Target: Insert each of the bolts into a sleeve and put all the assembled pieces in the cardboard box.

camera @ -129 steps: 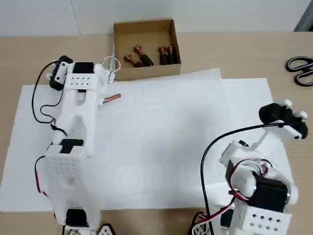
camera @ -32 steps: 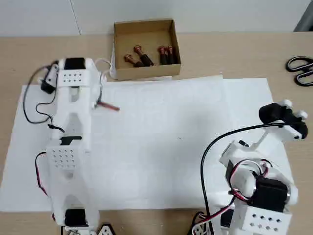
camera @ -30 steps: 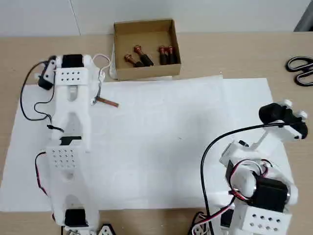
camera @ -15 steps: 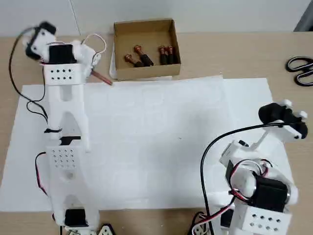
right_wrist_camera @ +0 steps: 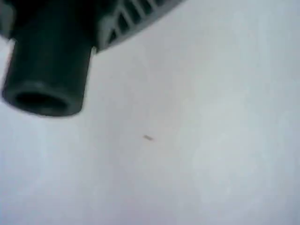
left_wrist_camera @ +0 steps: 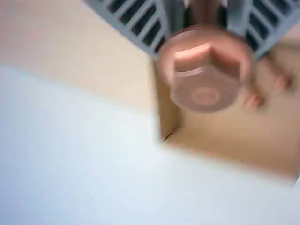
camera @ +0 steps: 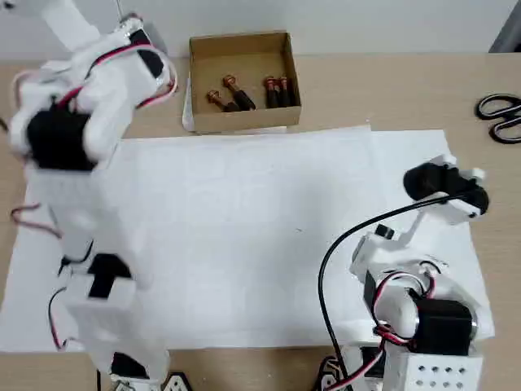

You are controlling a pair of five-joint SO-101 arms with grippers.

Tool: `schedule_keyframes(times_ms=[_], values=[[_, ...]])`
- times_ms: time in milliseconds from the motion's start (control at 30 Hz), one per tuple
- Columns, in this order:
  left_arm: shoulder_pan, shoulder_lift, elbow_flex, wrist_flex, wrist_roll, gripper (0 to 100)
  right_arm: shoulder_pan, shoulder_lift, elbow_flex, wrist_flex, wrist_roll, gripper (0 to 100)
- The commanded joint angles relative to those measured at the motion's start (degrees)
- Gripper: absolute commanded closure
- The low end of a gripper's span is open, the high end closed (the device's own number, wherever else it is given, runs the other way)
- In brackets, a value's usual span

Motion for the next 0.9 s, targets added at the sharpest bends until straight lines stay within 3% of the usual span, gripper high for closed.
schedule_keyframes(times_ms=[0, 400, 867], values=[[1.1, -9.8, -2.2, 1.1, -3.9, 99, -1.7, -0.7, -3.2, 0.7, 1.1, 99.5], [0.5, -31.2, 3.4, 1.1, -19.9, 99, -3.3, -11.7, -2.9, 0.7, 9.2, 99.5], [0.5, -65.3, 56.3, 0.8, -28.4, 99, -4.3, -13.6, -0.4, 1.8, 10.2, 99.5]])
